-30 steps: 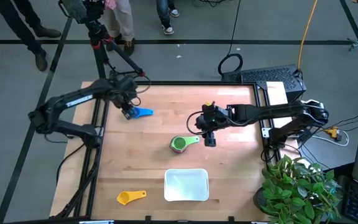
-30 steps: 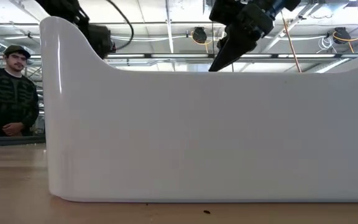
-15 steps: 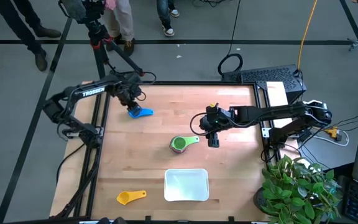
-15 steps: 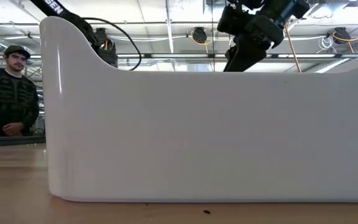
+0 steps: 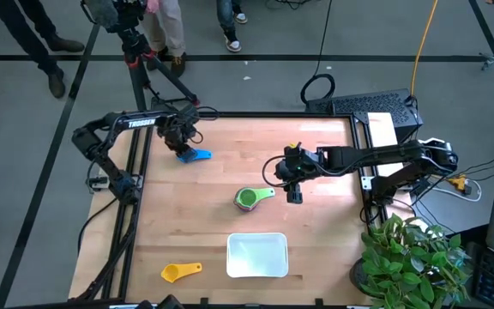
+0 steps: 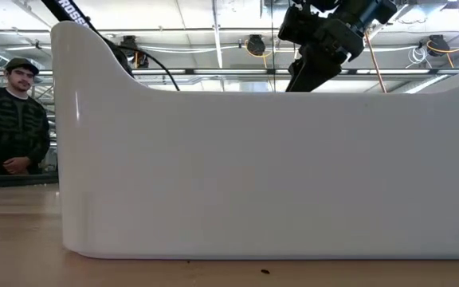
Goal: Nest measuring cups in basket
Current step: Stack the blue measuring cup on the green measuring cup
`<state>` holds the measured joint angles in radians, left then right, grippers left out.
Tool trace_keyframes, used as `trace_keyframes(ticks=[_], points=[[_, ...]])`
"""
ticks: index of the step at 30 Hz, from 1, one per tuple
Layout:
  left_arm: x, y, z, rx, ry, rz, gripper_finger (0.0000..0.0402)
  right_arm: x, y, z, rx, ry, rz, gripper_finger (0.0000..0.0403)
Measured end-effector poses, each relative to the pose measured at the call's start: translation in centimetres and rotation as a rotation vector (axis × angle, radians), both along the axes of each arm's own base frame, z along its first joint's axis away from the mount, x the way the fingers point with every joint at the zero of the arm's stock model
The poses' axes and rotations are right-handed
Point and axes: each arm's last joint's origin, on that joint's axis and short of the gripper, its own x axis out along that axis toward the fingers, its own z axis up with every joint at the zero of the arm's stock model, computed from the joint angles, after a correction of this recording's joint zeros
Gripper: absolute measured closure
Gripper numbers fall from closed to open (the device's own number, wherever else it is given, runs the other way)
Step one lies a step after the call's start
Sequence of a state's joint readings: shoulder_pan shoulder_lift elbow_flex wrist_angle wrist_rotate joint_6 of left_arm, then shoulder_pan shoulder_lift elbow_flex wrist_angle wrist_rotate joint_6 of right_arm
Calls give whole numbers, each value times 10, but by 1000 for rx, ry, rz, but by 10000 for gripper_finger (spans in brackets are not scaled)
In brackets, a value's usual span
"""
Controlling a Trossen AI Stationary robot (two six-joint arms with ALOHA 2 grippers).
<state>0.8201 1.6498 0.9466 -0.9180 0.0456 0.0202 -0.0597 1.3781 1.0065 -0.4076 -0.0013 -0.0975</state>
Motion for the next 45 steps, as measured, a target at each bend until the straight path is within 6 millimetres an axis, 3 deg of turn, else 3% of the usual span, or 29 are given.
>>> trace_keyframes(ticks=[6,12,17,24,31,39,45], points=[[0,-1,0,-16,-11,39,386,0,0,0,0,0,0,220],[0,-5,2,-112,-34,132,393,0,0,0,-5,-4,-4,220],[4,-19,25,-150,-62,190,393,6,-2,5,-61,-78,-15,220],[30,-66,76,-117,-223,204,393,14,-2,15,-107,-203,18,220],[64,-114,109,-96,-346,190,393,19,2,18,-144,-258,62,220],[89,-137,111,-66,-420,240,393,23,11,26,-185,-314,114,216],[106,-145,102,-68,-456,249,393,25,10,24,-198,-316,90,168]])
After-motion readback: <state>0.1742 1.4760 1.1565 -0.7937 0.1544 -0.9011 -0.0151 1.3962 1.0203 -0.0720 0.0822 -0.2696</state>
